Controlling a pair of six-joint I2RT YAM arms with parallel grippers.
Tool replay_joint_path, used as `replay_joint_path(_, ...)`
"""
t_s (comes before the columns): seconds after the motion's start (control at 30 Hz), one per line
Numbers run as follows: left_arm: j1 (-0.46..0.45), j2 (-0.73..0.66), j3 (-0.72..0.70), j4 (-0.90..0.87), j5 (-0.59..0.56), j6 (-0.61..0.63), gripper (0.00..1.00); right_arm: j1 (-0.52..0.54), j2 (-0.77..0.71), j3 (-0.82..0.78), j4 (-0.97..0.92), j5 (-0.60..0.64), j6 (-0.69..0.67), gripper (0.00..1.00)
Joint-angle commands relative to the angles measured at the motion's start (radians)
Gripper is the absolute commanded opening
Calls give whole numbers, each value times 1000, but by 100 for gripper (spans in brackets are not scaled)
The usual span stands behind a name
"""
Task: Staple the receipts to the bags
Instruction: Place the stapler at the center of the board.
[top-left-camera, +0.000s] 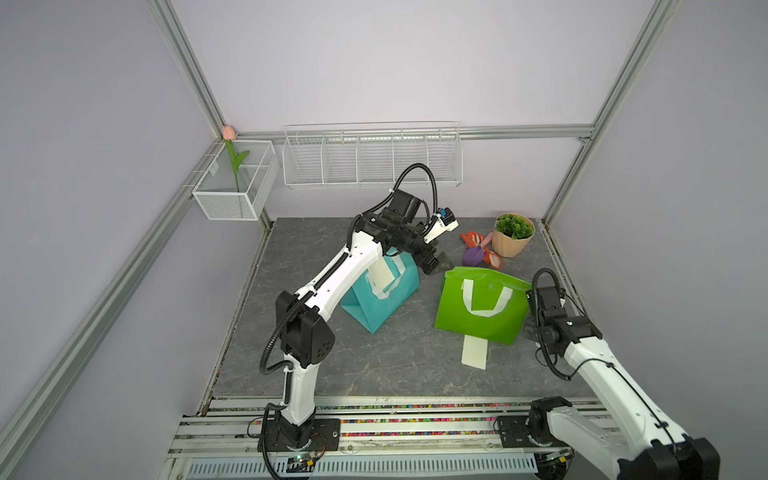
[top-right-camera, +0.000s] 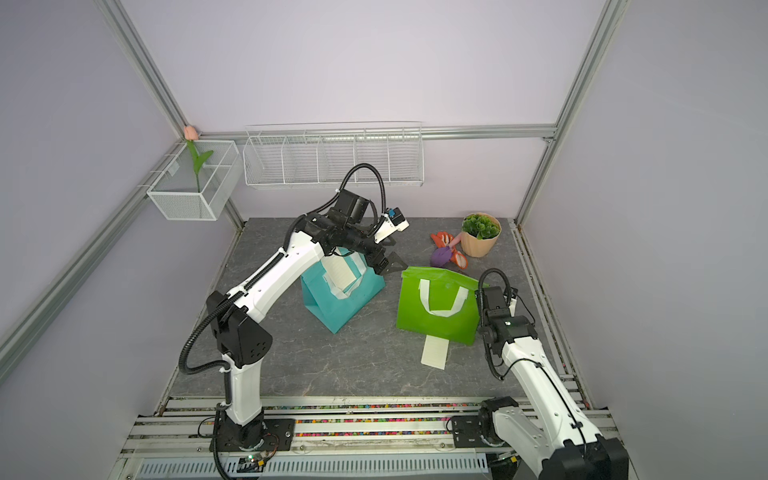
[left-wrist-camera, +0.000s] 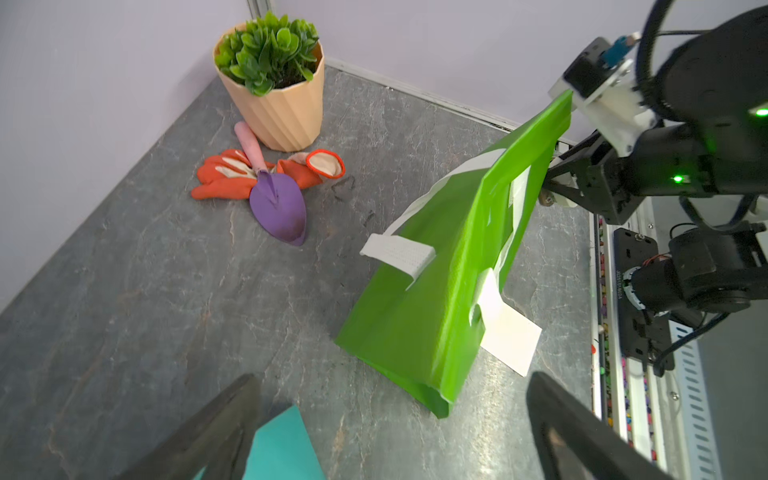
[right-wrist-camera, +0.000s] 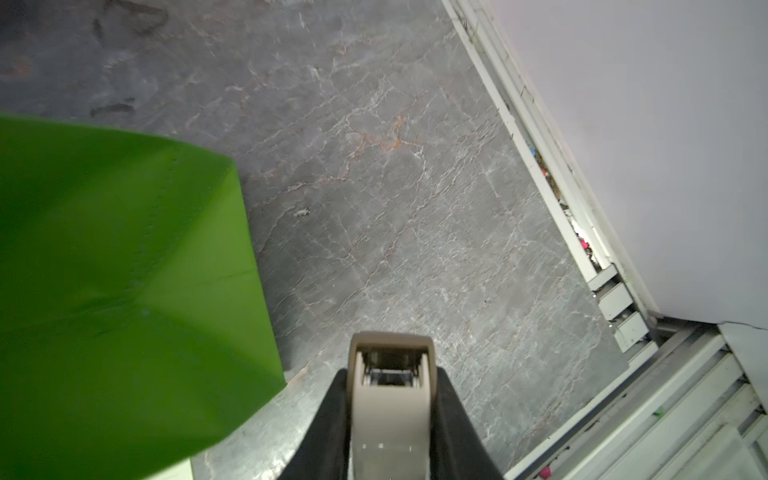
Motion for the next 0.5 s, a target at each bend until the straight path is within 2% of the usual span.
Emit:
replay_joint_path(0.0,-15,46,62,-72,73,89,96,-46,26,-30,116,-93,16,10)
replay_joint_path(0.1,-26,60,62,-70,107,87,89,-81,46,-40,132,-113,-2,11)
replay_joint_path(0.27,-54,145,138,-128,63,96,88,-151,96,-29,140,-210,-38,19)
replay_joint_path(0.37,-56,205,216,-184,73,95,79,-176,133,-15,136,-225,-59,19)
replay_joint_path(0.47,-62,224,220,-177,67,90,75,-205,154,-27,163,-266,-60,20)
